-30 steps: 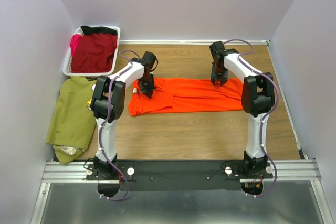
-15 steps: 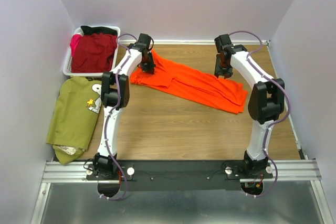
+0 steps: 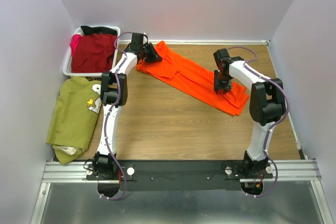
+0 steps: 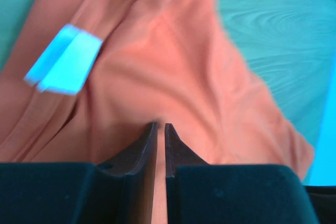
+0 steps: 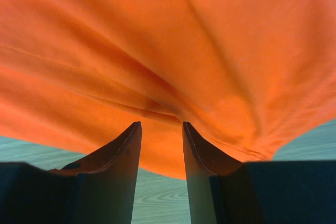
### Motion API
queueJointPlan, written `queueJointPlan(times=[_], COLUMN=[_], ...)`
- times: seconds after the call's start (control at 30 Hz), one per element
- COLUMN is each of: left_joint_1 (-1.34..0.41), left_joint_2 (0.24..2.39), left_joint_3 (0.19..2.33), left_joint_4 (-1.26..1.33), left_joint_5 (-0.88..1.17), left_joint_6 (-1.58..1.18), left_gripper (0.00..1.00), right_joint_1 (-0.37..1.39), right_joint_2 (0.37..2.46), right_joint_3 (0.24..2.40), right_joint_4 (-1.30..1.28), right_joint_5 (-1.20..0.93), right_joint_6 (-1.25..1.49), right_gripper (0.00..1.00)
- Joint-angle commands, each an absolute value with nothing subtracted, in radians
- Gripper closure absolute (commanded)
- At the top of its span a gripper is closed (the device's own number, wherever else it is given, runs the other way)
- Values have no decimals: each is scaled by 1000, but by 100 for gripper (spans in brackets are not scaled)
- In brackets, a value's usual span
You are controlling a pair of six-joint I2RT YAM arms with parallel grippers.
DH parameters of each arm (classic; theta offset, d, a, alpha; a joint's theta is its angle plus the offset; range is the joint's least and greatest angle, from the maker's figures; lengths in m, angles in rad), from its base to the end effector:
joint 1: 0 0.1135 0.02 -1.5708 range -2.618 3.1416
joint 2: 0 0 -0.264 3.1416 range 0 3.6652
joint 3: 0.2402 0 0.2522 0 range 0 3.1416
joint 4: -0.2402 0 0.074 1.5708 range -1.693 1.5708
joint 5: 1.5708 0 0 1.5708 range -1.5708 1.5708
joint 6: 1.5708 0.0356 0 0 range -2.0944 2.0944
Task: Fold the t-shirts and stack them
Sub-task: Rotate the tshirt 90 degrees
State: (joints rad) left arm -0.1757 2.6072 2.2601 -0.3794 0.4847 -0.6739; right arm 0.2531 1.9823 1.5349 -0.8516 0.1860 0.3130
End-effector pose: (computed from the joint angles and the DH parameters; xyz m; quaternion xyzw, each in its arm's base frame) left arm 0.5650 -0.1172 0.1510 -0.1230 0.8825 -0.3634 0.2722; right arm 0.3905 0.0942 0.1986 0.0421 0.9857 -0.0507 0.1552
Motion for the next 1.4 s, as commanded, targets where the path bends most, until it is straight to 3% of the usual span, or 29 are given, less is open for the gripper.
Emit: queueJointPlan(times=[0.0, 0.2, 0.53, 1.07, 1.37], left_joint_1=[-176, -160, -158, -170, -253], left_joint_2=[2585, 2517, 2323, 2332, 2385], left_joint_3=[2270, 2264, 2126, 2192, 2207], left_joint_4=[-103, -6, 14, -242, -446], left_joint_5=[600, 566, 486, 358, 167], left_joint_6=[-703, -680, -600, -479, -437], left_gripper=[76, 69, 69, 69, 69], right_joint_1=[248, 250, 365, 682, 704], right_joint_2=[1990, 1988, 1916, 1904, 1846], right_joint_3=[1445, 1339, 1181, 1224, 1330], right_joint_4=[-816, -790, -739, -799, -851], right_joint_5=[103, 22, -130, -195, -83], right_joint_6=[302, 316, 413, 419, 328], right_gripper=[54, 54, 55, 55, 55])
